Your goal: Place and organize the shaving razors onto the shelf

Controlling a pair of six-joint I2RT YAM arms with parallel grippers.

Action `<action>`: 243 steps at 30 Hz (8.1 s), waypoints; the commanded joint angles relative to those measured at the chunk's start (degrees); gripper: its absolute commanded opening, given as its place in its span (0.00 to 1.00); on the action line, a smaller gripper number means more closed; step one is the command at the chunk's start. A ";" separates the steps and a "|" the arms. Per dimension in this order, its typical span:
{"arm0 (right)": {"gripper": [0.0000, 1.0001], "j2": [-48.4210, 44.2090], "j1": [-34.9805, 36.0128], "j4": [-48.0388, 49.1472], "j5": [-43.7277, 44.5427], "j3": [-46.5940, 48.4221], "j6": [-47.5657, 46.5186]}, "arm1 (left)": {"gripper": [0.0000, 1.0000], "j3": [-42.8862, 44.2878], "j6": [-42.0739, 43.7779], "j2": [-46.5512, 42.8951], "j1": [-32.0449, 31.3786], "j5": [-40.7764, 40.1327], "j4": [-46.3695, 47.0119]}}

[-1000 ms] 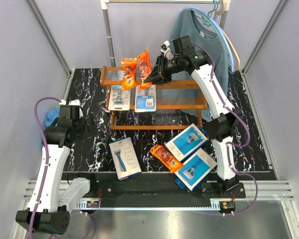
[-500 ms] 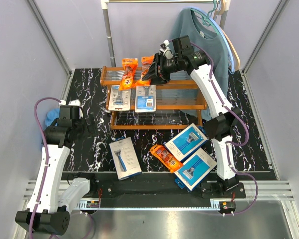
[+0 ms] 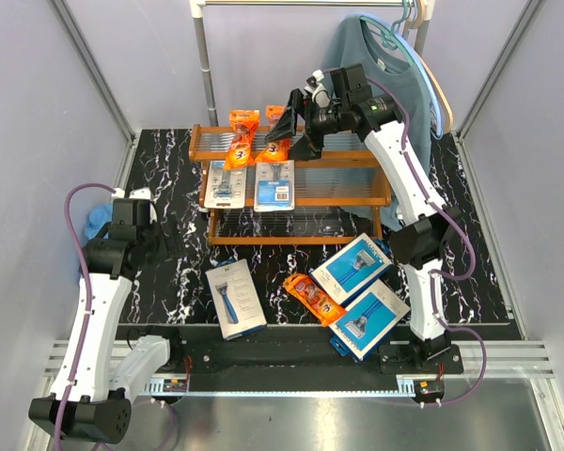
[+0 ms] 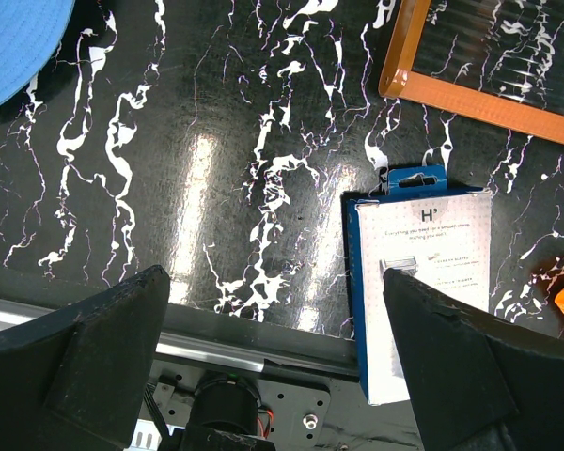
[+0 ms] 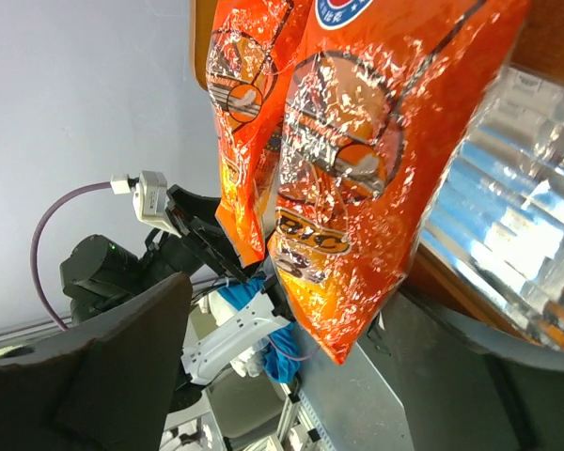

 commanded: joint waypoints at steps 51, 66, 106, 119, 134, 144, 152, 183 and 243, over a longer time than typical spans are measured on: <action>1.00 -43.37 -1.02 10.75 15.10 -52.19 -0.96 | 0.99 -6.94 -17.40 -2.46 -14.82 20.00 14.83; 1.00 -65.07 -1.02 17.08 15.36 -86.57 3.78 | 0.96 -21.44 -45.00 8.44 -43.49 18.14 47.57; 0.99 -75.99 -0.93 14.97 17.82 -99.24 5.90 | 0.11 -30.32 -63.12 43.34 -53.69 19.28 86.73; 1.00 -77.13 -1.02 15.41 17.91 -101.26 6.42 | 0.00 -26.64 -56.62 36.40 -53.78 15.33 74.52; 1.00 -76.96 -1.02 16.90 16.95 -100.21 5.98 | 0.00 -14.86 -41.50 21.46 -53.69 10.31 52.28; 1.00 -78.18 -1.02 19.89 13.70 -100.82 6.25 | 0.00 -10.64 -29.55 20.49 -53.60 18.65 53.77; 0.99 -78.45 -1.02 21.12 11.33 -101.87 6.16 | 0.00 -9.58 -27.78 18.91 -53.16 24.29 60.27; 0.11 -83.10 -1.02 26.31 6.31 -106.88 6.86 | 0.00 -6.86 -29.01 22.34 -49.73 35.98 66.51; 0.00 -54.04 -1.02 14.63 10.09 -62.60 -5.70 | 0.99 -5.98 -23.30 0.19 -46.40 -29.23 5.35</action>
